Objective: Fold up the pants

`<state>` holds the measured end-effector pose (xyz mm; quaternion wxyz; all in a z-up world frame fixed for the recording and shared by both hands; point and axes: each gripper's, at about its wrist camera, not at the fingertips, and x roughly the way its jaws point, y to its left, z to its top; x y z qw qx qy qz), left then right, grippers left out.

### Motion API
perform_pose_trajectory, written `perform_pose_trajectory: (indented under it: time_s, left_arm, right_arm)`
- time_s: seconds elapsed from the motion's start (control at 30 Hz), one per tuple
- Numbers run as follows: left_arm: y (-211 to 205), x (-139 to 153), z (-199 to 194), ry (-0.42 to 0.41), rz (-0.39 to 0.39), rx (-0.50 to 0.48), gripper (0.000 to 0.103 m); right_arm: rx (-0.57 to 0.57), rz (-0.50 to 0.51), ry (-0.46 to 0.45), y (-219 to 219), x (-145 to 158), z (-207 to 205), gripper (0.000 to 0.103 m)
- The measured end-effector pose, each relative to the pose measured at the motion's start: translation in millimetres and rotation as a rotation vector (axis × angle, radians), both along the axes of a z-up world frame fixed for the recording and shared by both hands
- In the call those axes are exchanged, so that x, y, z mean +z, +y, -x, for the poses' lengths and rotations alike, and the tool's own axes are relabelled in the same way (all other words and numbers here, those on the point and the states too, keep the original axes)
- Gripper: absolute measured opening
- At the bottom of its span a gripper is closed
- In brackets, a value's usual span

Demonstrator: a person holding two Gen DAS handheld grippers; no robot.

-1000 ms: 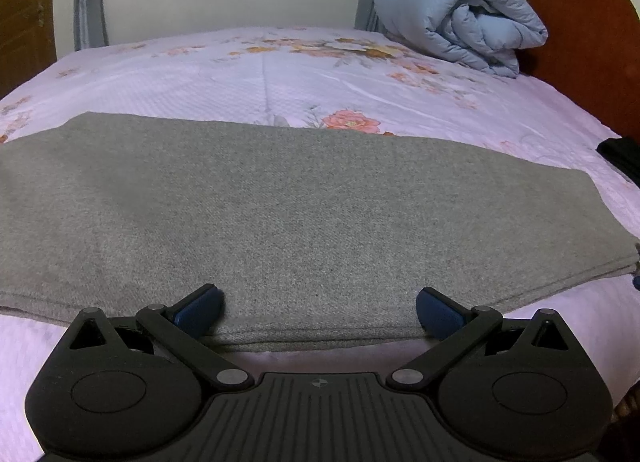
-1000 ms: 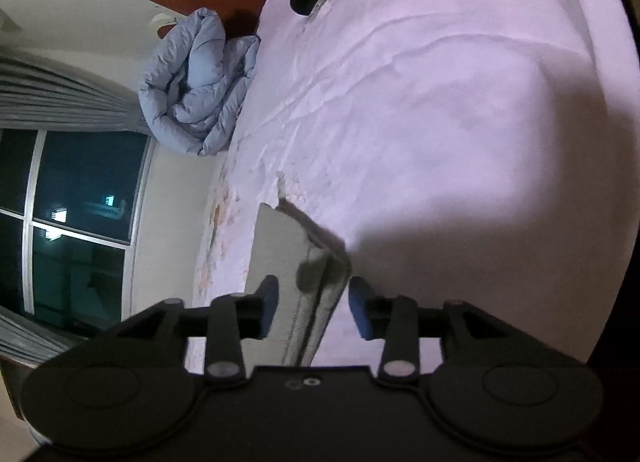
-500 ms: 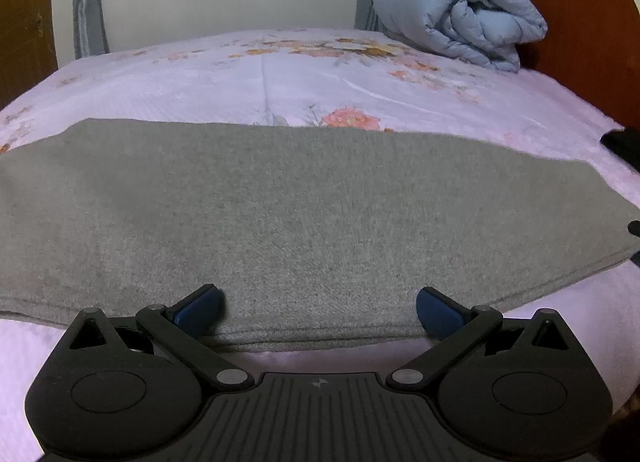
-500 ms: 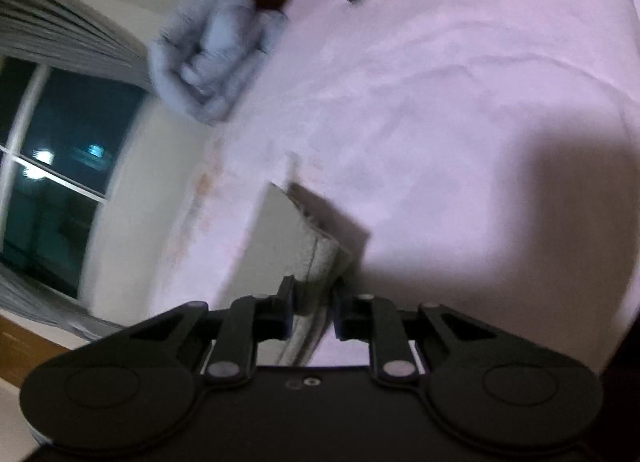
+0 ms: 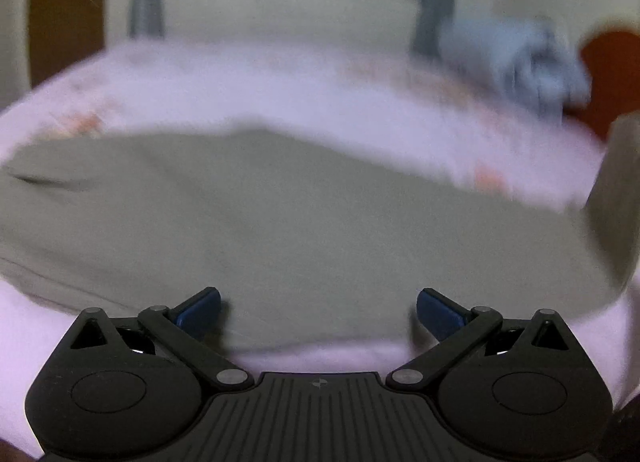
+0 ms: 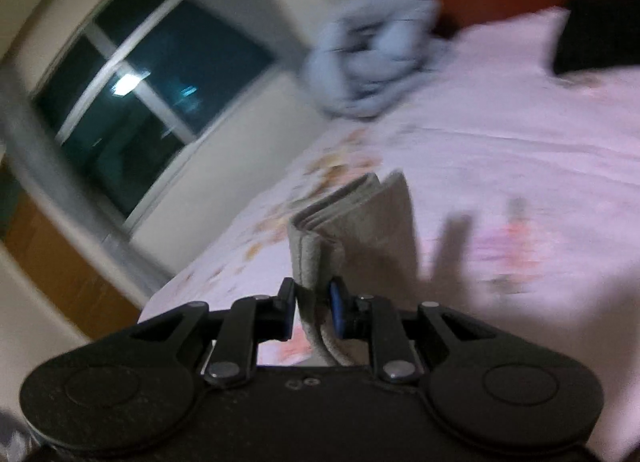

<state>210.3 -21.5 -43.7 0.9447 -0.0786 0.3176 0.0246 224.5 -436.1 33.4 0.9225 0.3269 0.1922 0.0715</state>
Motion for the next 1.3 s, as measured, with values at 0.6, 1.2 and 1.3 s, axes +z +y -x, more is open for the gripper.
perform_pose_trajectory:
  time_s: [0.6, 1.2, 1.3]
  left_arm:
    - [153.9, -25.0, 47.0, -0.064, 0.409, 0.14, 0.103]
    - [45.8, -42.6, -10.0, 0.009, 0.483, 0.058, 0.077]
    - [48.4, -47.8, -13.7, 0.022, 0.541, 0.068, 0.016]
  right_arm:
    - [0.476, 0.289, 0.078, 235.2, -61.3, -3.4, 0.026]
    - [0.141, 0.117, 0.044, 82.7, -61.7, 26.0, 0.054]
    - [0.104, 0.061, 0.06, 72.6, -66.6, 18.8, 0.054]
